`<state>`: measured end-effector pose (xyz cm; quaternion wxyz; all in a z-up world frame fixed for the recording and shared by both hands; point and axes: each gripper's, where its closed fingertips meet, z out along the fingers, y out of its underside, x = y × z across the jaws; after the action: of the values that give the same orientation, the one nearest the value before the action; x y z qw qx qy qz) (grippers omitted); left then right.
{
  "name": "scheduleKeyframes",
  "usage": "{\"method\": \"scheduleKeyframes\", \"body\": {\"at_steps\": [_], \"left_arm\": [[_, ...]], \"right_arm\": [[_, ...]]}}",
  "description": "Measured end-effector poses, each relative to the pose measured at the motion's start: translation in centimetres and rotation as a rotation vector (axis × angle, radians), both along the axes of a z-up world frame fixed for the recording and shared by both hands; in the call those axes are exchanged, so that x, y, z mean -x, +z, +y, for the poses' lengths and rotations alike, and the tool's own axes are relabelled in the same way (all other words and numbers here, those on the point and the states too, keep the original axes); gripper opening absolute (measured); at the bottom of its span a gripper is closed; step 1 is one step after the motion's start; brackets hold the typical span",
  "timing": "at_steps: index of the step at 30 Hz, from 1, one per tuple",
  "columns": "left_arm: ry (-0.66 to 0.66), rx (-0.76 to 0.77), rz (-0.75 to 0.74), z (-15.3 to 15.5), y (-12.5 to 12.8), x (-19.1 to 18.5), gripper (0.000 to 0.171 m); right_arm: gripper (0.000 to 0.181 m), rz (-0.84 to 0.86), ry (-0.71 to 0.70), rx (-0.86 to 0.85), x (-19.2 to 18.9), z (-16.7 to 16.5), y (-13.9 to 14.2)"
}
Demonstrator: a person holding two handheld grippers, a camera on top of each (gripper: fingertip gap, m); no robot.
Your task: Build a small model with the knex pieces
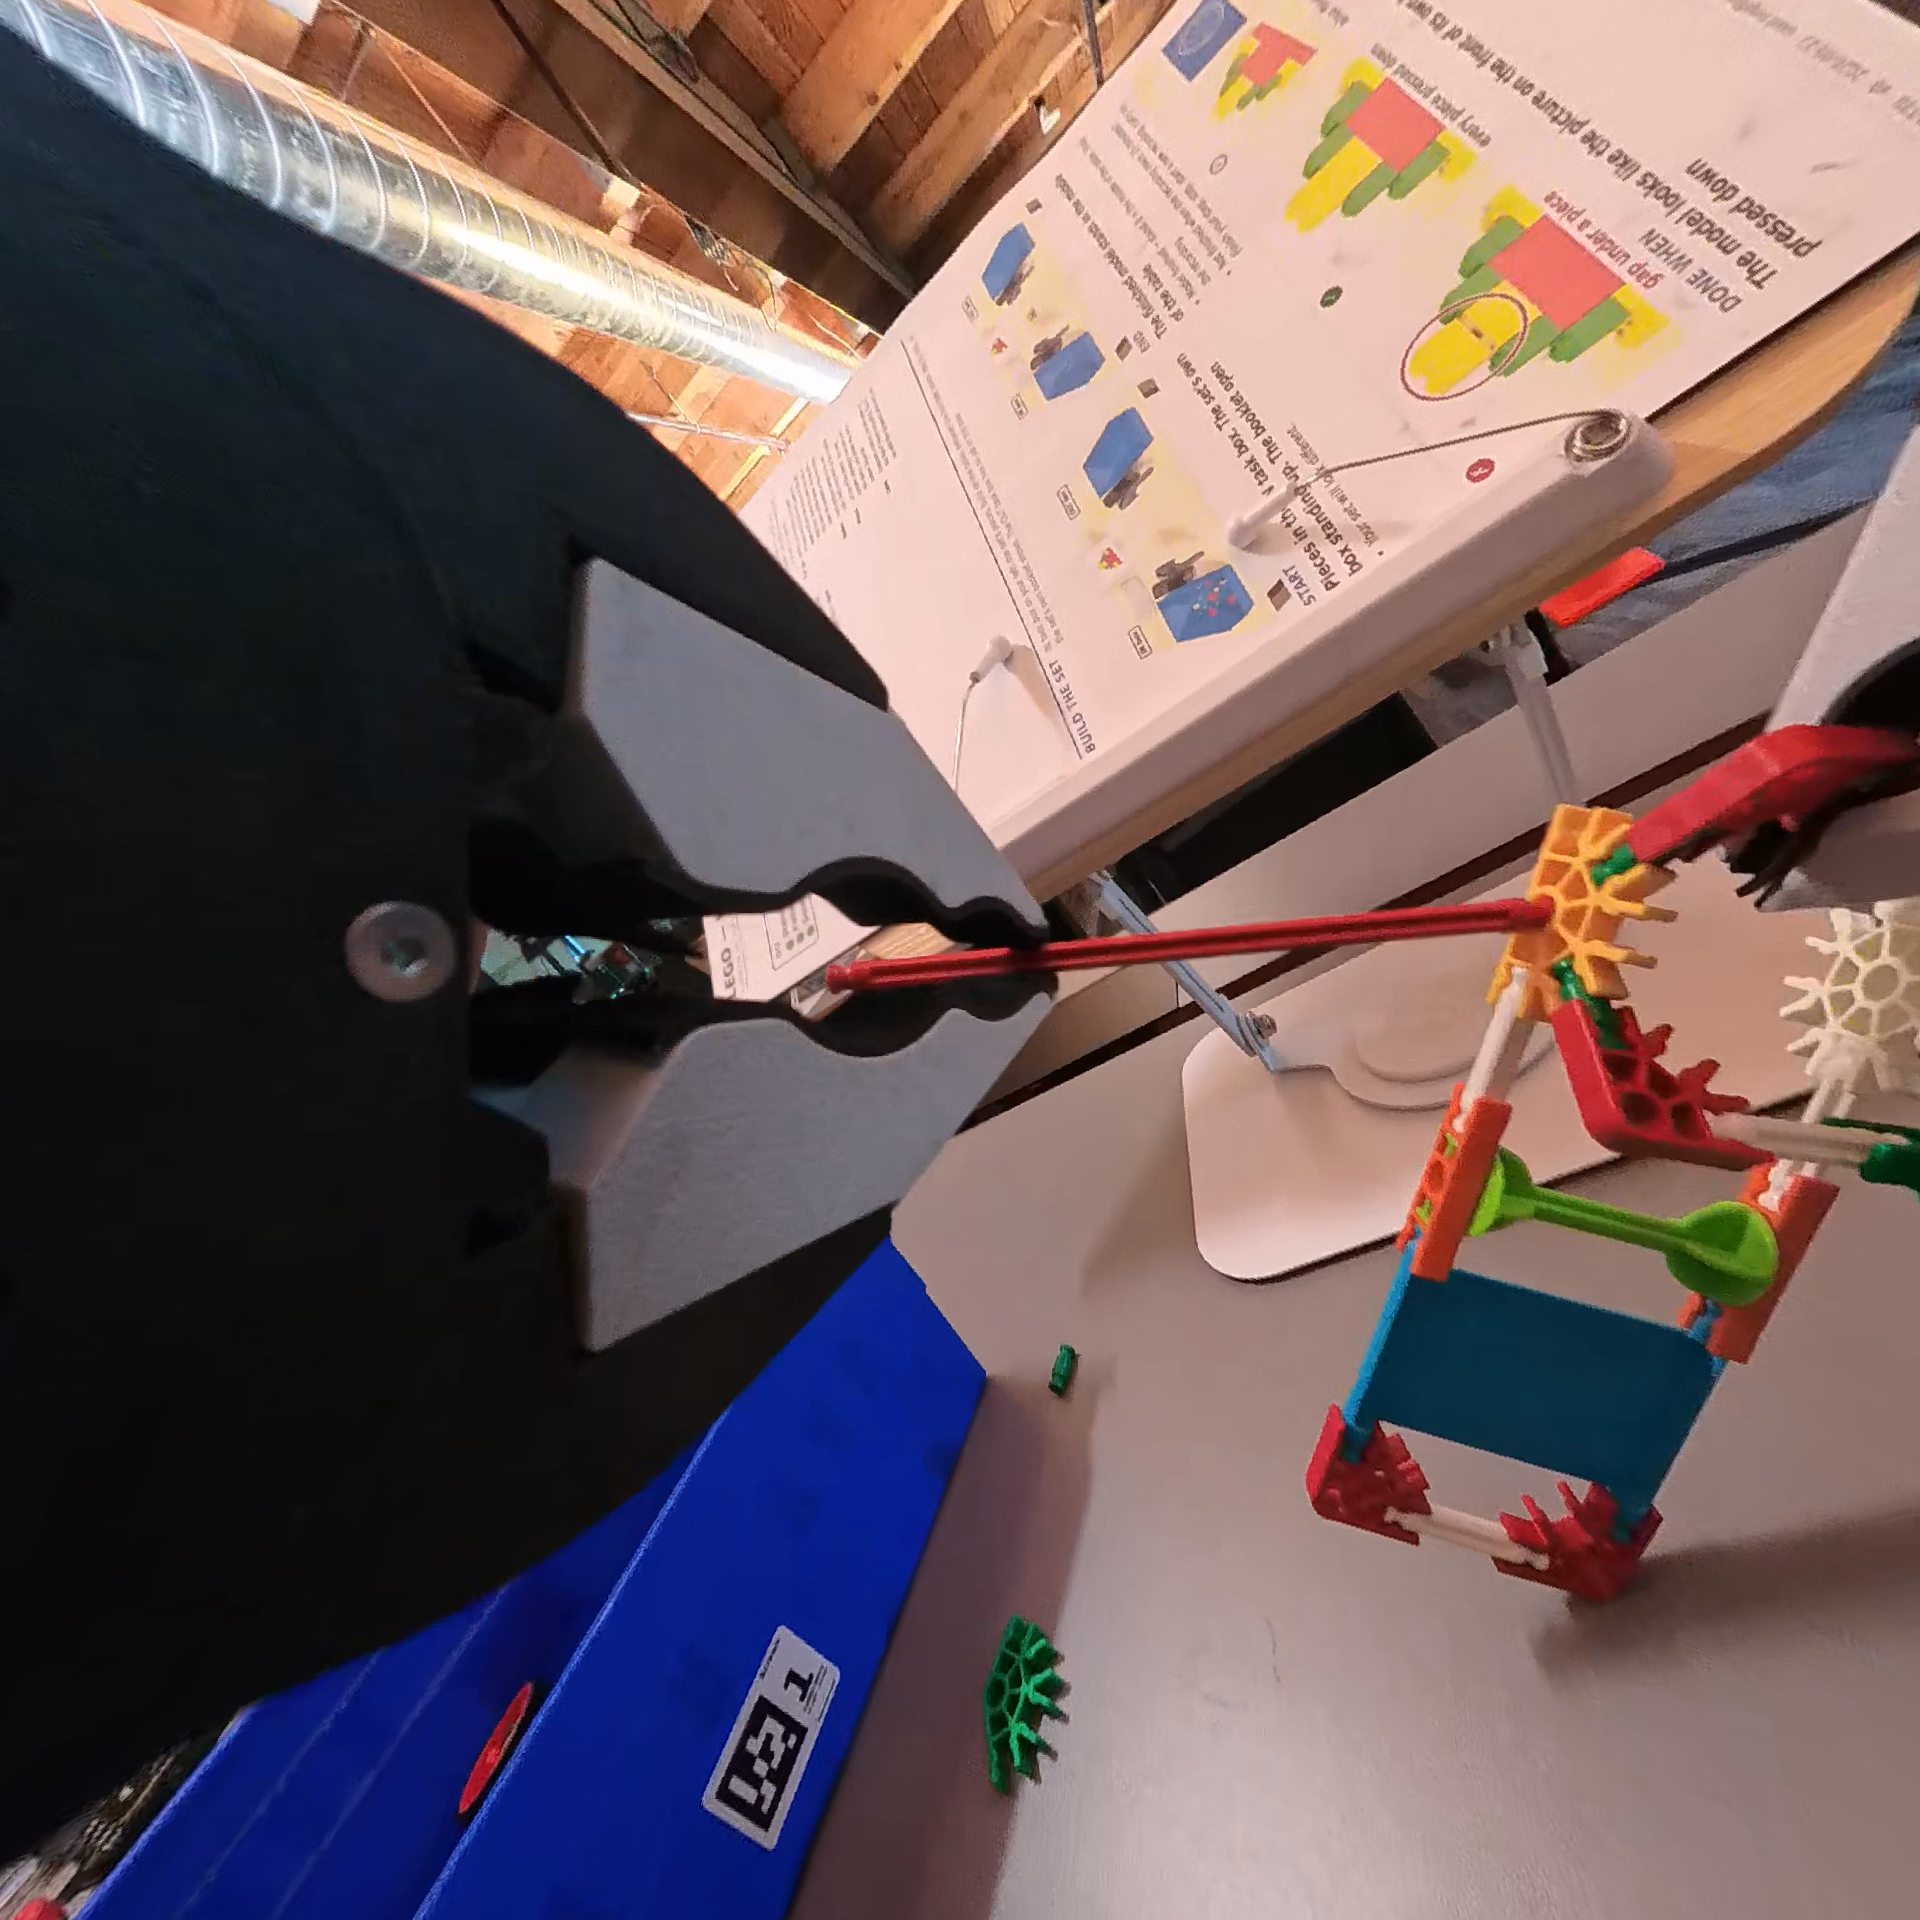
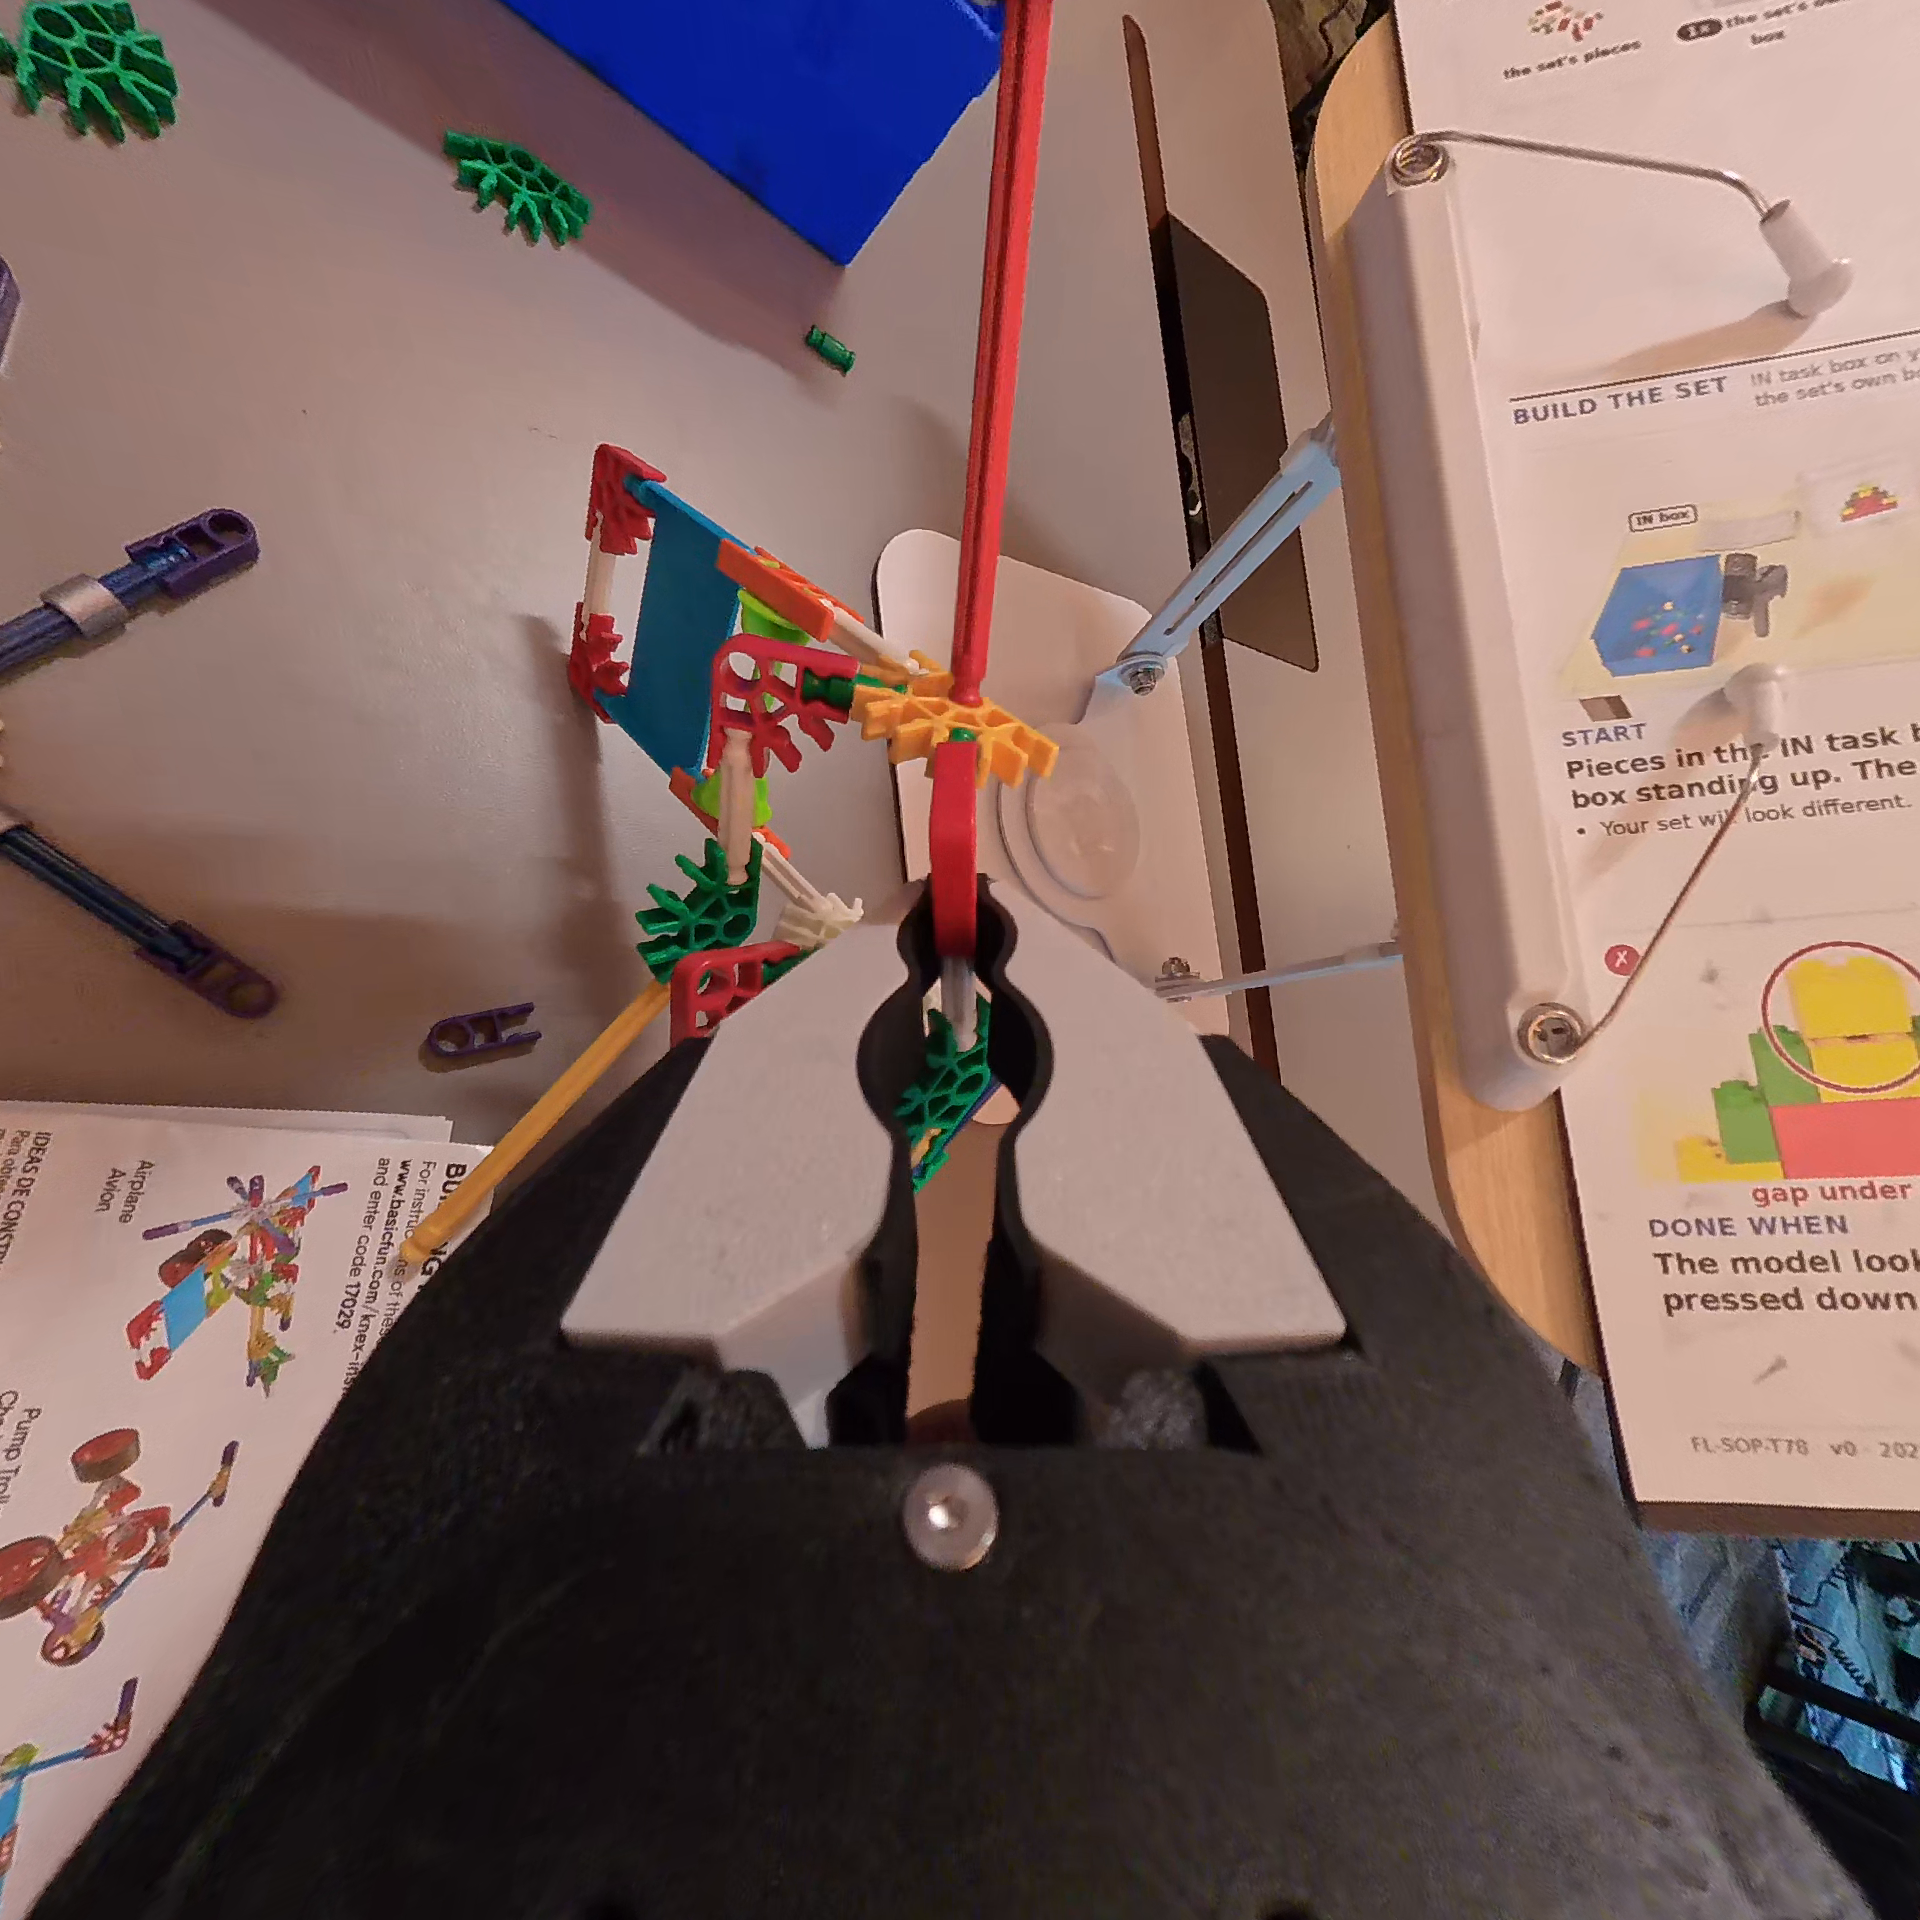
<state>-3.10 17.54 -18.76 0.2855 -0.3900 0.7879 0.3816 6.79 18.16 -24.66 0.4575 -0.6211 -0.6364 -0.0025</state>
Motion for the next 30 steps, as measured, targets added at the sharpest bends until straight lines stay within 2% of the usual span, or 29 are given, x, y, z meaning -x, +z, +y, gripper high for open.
{"method": "scheduleKeyframes", "body": {"at_steps": [6,12,17,30], "left_arm": [[-0.018,-0.040,0.044,0.2,0.2,-0.5,0.002],[-0.088,-0.130,0.180,0.6,1.5,-1.4,0.002],[-0.134,-0.140,0.265,0.6,1.6,-2.4,0.002],[-0.185,-0.114,0.234,0.8,-0.5,-4.2,0.003]], "right_arm": [[0.002,0.000,-0.005,-0.005,0.0,0.0,0.2],[0.002,0.006,-0.001,-0.015,-0.1,0.0,0.4],[0.002,0.014,-0.001,-0.029,0.0,0.1,0.8],[0.002,0.040,0.015,-0.028,0.2,-0.1,0.9]]}}
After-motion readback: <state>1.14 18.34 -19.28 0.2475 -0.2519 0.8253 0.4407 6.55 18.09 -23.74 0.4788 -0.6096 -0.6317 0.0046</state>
